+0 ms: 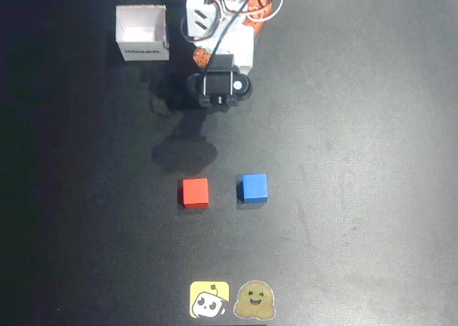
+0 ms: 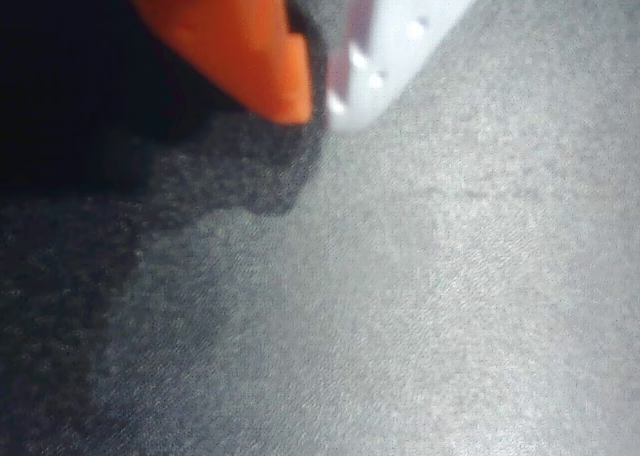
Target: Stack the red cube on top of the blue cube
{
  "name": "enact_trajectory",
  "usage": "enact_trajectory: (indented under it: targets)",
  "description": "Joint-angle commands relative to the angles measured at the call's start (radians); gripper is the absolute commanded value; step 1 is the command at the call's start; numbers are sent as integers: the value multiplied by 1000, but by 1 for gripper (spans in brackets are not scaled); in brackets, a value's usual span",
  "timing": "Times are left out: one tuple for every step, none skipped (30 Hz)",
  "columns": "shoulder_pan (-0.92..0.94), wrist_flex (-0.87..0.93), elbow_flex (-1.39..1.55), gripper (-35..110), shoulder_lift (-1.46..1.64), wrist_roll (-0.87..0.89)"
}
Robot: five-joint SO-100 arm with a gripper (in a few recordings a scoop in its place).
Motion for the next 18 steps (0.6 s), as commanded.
enact_trajectory:
  targets:
    - [21, 5, -6, 0, 3, 9]
    - [21, 5, -6, 0, 3, 6]
    - [21, 5, -6, 0, 3, 6]
    - [21, 5, -6, 0, 3, 6]
    - [21, 5, -6, 0, 3, 6]
    - [21, 5, -6, 0, 3, 5]
    - [21, 5, -6, 0, 3, 5]
    - [21, 5, -6, 0, 3, 5]
    - [21, 5, -6, 0, 3, 3]
    - [21, 5, -6, 0, 3, 3]
    - [21, 5, -6, 0, 3, 3]
    - [21, 5, -6, 0, 3, 3]
    - [21, 5, -6, 0, 3, 3]
    - [21, 5, -6, 0, 3, 3]
    - [21, 5, -6, 0, 3, 3]
    - [21, 5, -6, 0, 3, 3]
    - [21, 5, -6, 0, 3, 3]
    - [21, 5, -6, 0, 3, 3]
